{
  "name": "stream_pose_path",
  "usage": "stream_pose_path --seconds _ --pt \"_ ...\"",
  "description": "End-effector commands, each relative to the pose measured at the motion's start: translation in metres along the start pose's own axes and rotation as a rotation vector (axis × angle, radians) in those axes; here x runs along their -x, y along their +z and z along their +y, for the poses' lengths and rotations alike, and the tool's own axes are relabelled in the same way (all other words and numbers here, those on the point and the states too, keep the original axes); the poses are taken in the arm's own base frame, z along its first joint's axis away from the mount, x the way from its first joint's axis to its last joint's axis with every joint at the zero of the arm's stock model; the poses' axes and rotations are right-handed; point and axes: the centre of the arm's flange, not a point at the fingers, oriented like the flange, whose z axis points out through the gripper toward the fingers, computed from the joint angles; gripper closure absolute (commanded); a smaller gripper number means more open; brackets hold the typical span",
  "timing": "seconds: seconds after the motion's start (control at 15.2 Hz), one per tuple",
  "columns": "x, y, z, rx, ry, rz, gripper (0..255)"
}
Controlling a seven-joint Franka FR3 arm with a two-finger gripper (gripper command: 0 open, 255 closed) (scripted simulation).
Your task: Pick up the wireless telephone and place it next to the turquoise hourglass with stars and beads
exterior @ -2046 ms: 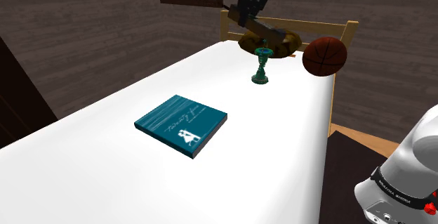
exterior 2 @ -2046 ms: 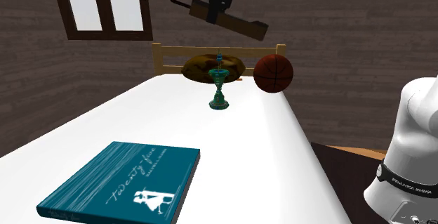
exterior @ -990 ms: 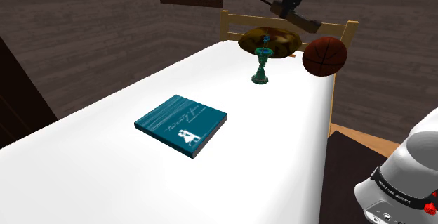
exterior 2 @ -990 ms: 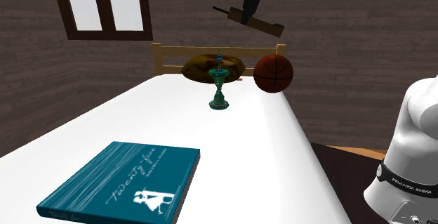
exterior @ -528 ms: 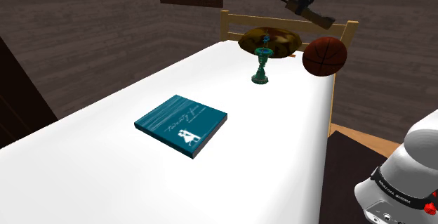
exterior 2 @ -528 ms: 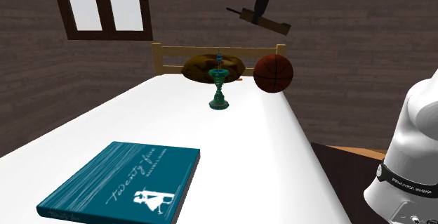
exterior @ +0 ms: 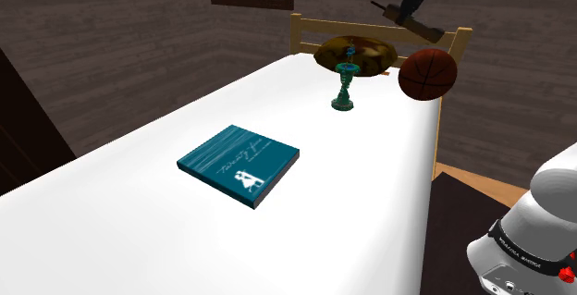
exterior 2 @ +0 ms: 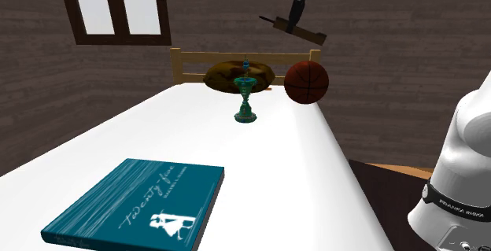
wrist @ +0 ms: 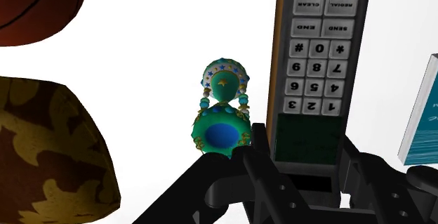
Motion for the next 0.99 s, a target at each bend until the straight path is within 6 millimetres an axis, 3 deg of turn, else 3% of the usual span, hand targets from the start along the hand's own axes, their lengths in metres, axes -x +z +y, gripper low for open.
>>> stream_pose_path --seconds 0.0,0.92 --pt "0.003 0.01 0.001 0.0 0.0 0.001 255" --pt "0.024 0.081 0.004 0.0 0.0 0.001 255"
